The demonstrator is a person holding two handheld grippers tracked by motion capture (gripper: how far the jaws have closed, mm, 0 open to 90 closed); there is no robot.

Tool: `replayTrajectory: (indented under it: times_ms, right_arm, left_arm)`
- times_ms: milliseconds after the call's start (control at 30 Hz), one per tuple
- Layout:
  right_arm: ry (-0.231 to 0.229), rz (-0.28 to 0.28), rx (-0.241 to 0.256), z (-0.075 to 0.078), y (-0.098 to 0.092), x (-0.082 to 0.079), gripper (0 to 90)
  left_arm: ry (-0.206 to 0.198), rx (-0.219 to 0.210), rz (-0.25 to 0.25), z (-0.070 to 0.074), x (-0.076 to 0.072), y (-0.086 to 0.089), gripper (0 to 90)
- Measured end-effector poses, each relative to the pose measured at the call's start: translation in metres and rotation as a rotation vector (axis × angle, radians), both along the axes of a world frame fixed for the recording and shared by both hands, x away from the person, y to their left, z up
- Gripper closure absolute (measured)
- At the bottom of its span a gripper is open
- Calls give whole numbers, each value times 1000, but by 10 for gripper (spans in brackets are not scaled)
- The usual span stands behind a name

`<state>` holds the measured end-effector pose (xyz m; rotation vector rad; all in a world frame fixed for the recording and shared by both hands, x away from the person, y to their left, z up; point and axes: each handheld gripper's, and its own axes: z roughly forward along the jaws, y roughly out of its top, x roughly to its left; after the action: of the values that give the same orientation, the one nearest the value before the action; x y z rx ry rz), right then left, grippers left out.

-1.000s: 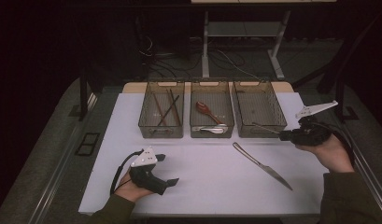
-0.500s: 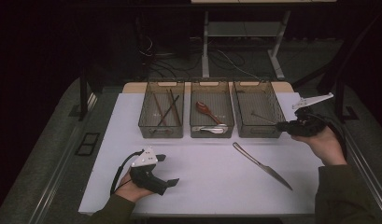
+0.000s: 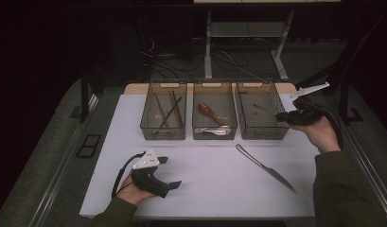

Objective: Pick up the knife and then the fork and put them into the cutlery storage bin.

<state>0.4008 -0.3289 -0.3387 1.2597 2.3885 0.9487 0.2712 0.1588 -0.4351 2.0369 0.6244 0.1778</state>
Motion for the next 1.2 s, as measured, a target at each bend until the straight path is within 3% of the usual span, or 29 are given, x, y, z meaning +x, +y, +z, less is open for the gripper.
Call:
replayTrajectory:
  times_ms: [400, 800, 1200]
  right_arm:
    - [50, -55, -9, -23, 2, 36, 840]
    - [100, -43, -121, -43, 27, 67, 840]
    - [128, -48, -147, -56, 37, 78, 838]
  left_arm:
    - [2, -3, -3, 0, 0, 0, 2]
    - [9, -8, -1, 0, 0, 1, 2]
    - [9, -7, -7, -1, 0, 1, 2]
